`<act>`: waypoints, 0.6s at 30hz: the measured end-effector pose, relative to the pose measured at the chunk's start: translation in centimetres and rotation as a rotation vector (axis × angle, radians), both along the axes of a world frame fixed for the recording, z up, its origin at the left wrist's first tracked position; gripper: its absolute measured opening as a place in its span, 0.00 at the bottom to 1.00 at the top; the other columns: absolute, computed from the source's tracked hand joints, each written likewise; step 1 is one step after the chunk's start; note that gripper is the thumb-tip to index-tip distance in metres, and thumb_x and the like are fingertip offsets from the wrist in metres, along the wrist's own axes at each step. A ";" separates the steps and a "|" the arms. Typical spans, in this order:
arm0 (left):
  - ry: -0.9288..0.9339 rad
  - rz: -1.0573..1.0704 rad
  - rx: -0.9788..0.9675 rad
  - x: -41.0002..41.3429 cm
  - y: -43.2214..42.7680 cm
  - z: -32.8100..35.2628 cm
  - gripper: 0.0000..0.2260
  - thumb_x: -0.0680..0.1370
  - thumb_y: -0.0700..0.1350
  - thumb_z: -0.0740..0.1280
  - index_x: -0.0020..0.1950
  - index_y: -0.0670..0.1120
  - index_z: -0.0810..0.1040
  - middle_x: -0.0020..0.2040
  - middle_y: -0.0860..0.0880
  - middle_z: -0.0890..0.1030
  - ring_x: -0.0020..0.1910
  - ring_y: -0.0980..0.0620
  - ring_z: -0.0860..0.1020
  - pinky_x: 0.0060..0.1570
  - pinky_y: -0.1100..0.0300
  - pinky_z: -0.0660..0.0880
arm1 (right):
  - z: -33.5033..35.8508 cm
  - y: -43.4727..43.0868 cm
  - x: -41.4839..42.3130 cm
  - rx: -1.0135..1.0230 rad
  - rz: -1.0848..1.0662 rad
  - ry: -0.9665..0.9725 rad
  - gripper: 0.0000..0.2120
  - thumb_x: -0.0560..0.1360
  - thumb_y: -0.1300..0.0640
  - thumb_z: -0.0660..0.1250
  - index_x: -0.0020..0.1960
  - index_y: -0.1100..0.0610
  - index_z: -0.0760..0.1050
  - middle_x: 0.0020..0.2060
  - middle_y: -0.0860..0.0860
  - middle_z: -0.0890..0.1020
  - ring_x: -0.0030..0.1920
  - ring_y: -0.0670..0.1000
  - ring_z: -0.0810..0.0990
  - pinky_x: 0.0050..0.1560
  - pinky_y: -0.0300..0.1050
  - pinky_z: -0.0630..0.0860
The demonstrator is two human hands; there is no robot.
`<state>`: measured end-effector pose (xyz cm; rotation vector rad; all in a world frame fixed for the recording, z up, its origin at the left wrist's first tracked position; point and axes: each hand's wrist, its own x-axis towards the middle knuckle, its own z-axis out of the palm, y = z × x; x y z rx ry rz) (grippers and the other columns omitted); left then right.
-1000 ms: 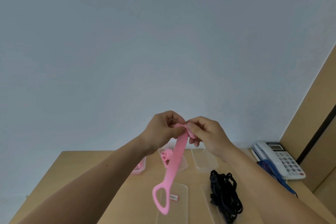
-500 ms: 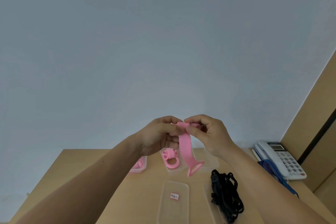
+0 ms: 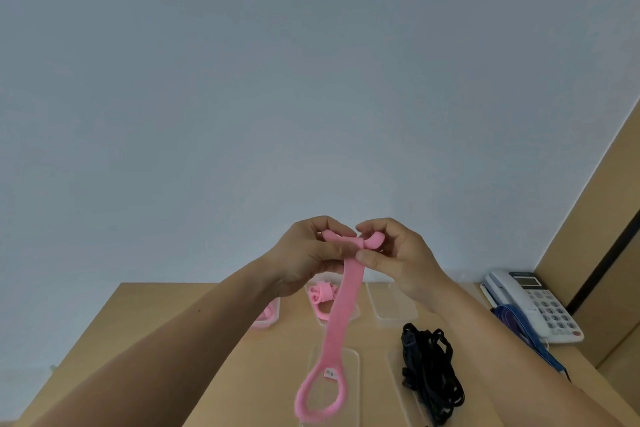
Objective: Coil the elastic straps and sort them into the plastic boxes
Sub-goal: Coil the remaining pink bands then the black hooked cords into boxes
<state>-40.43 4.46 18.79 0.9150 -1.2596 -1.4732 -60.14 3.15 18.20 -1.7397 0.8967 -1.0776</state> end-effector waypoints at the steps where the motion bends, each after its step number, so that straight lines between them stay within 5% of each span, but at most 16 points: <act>1: -0.022 0.013 -0.034 0.0 0.0 0.0 0.08 0.73 0.31 0.73 0.49 0.38 0.79 0.48 0.35 0.84 0.47 0.36 0.84 0.50 0.46 0.82 | 0.0 0.0 0.0 0.028 0.023 -0.018 0.13 0.73 0.66 0.73 0.56 0.55 0.78 0.43 0.48 0.83 0.42 0.48 0.81 0.44 0.42 0.79; 5: -0.161 0.057 -0.142 0.0 0.1 -0.3 0.11 0.72 0.32 0.75 0.51 0.42 0.79 0.42 0.40 0.83 0.42 0.43 0.83 0.43 0.56 0.79 | 0.2 0.1 0.3 0.056 0.000 -0.026 0.16 0.70 0.48 0.75 0.52 0.57 0.79 0.36 0.52 0.83 0.34 0.50 0.80 0.37 0.42 0.77; 9: -0.125 0.019 -0.047 0.2 0.2 -0.4 0.20 0.71 0.36 0.75 0.60 0.42 0.75 0.50 0.36 0.84 0.49 0.40 0.83 0.48 0.54 0.79 | -0.2 -0.1 0.4 -0.038 -0.046 0.007 0.07 0.73 0.56 0.74 0.50 0.52 0.80 0.34 0.45 0.81 0.32 0.47 0.79 0.36 0.41 0.78; 18: -0.195 -0.051 -0.035 0.4 0.6 0.4 0.12 0.75 0.33 0.71 0.57 0.39 0.75 0.49 0.34 0.84 0.44 0.38 0.83 0.43 0.49 0.81 | -0.8 0.2 0.7 -0.106 -0.063 -0.006 0.12 0.74 0.63 0.72 0.49 0.47 0.79 0.39 0.43 0.82 0.33 0.44 0.80 0.37 0.39 0.78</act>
